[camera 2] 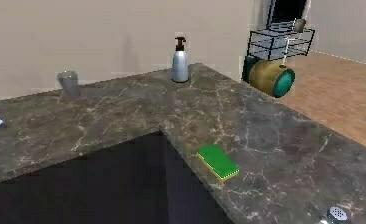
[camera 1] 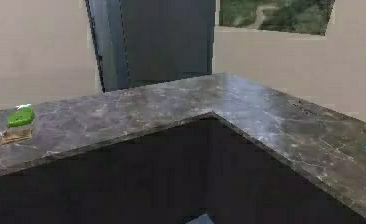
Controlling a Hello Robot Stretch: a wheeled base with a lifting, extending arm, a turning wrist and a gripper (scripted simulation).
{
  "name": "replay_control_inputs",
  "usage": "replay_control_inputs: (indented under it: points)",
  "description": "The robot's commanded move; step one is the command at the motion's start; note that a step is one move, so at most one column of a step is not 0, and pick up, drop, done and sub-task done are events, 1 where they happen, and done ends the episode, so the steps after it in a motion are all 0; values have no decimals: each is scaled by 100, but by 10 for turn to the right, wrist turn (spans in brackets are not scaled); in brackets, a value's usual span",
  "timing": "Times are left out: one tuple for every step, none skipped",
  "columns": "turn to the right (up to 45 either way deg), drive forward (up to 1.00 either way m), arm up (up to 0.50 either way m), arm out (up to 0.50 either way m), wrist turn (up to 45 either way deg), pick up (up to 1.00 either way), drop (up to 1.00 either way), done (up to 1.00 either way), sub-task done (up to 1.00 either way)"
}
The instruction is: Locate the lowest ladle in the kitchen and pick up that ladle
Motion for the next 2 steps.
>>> replay_control_inputs:
  points:
    - [-270,0,0,0,0,0,0,0,0]
    - [0,10,0,0,0,0,0,0,0]
